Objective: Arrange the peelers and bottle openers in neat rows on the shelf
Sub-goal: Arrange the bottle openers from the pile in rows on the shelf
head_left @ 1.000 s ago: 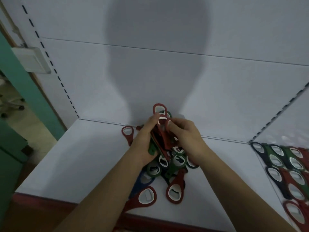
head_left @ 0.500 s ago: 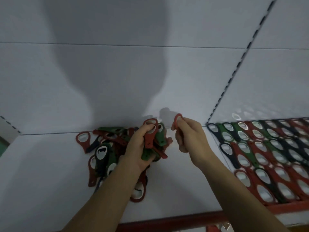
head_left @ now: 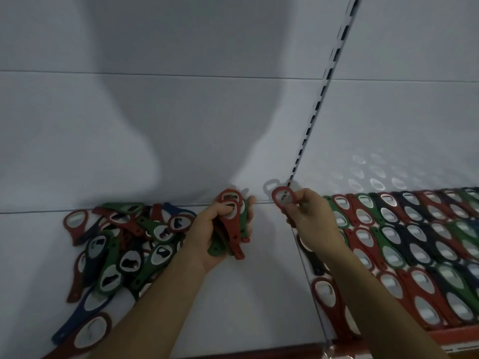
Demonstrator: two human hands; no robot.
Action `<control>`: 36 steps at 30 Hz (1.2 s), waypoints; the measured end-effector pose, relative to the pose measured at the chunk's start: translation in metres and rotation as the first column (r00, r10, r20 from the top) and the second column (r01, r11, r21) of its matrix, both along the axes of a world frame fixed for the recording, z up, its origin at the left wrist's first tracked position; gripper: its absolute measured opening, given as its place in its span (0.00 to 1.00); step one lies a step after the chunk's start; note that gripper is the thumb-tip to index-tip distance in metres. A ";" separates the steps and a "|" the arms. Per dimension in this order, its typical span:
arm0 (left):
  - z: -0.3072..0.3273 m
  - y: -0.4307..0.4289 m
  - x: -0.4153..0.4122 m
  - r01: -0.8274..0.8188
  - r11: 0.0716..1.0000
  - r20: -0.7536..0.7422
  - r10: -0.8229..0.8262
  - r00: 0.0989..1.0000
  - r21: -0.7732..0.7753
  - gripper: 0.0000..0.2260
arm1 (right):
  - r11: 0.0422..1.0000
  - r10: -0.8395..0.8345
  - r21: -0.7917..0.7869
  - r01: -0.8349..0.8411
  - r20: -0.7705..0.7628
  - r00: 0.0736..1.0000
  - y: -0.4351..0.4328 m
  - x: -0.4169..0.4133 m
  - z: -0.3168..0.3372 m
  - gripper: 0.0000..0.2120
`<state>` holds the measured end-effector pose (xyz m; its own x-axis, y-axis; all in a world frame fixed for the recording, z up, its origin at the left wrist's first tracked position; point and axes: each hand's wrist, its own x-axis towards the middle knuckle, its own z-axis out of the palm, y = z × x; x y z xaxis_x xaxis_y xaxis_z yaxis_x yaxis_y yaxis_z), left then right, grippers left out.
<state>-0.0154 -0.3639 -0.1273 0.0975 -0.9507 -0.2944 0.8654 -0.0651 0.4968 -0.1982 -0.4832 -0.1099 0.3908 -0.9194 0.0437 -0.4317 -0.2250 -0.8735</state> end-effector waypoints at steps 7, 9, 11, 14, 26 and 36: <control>-0.012 -0.010 -0.008 -0.109 0.990 0.089 0.102 0.991 0.086 0.26 | 0.992 0.096 -0.069 -0.109 -0.173 0.980 -0.022 0.006 -0.010 0.10; -0.015 -0.012 -0.011 -0.148 0.985 0.153 0.133 0.979 0.092 0.23 | 0.984 0.152 -0.051 -0.170 -0.255 0.955 -0.021 0.012 -0.015 0.12; -0.019 -0.013 -0.013 -0.174 0.981 0.221 0.152 0.963 0.085 0.21 | 0.979 0.168 -0.062 -0.195 -0.305 0.937 -0.020 0.018 -0.021 0.13; -0.024 -0.013 -0.012 -0.183 0.982 0.301 0.165 0.939 0.034 0.21 | 0.974 0.146 -0.118 -0.192 -0.319 0.937 -0.022 0.026 -0.025 0.11; -0.022 -0.015 -0.022 -0.246 0.968 0.393 0.205 0.897 0.057 0.12 | 0.942 0.286 -0.156 -0.298 -0.097 0.953 -0.007 0.017 -0.008 0.10; -0.019 -0.006 0.002 -0.432 0.900 0.457 0.363 0.812 0.053 0.13 | 0.976 0.215 -0.010 -0.216 -0.077 0.974 -0.007 0.015 0.002 0.12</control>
